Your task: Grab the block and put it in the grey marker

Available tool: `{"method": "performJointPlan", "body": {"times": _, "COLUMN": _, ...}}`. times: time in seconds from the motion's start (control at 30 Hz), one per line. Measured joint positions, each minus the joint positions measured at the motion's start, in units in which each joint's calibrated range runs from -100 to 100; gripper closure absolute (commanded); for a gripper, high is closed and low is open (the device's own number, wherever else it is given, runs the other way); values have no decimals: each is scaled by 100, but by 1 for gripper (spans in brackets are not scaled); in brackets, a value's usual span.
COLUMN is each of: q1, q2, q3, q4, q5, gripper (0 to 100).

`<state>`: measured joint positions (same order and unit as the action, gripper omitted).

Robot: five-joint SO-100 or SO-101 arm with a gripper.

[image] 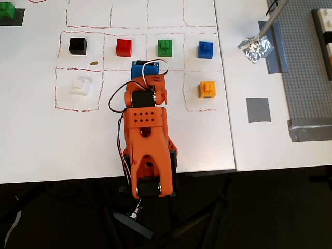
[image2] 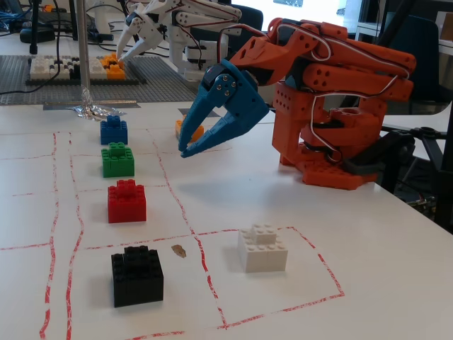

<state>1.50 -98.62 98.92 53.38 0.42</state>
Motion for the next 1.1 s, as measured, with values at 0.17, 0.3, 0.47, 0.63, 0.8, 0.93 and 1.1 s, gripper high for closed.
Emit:
{"method": "performJointPlan", "body": {"times": 0.17, "q1": 0, "q2": 0, "q3": 0, "q4": 0, "q5": 0, "gripper": 100}}
{"method": "performJointPlan", "body": {"times": 0.3, "q1": 0, "q2": 0, "q3": 0, "q4": 0, "q5": 5, "gripper": 100}}
{"method": "performJointPlan", "body": {"times": 0.47, "q1": 0, "q2": 0, "q3": 0, "q4": 0, "q5": 15, "gripper": 100}}
{"method": "performJointPlan", "body": {"times": 0.63, "q1": 0, "q2": 0, "q3": 0, "q4": 0, "q5": 15, "gripper": 100}}
{"method": "performJointPlan", "body": {"times": 0.8, "q1": 0, "q2": 17, "q3": -18, "q4": 0, "q5": 49, "gripper": 100}}
{"method": "performJointPlan", "body": {"times": 0.93, "q1": -100, "q2": 731, "q3": -334, "q4": 0, "q5": 176, "gripper": 100}}
{"method": "performJointPlan", "body": {"times": 1.1, "q1": -618, "q2": 1513, "q3": -1614, "q4": 8, "q5": 357, "gripper": 100}}
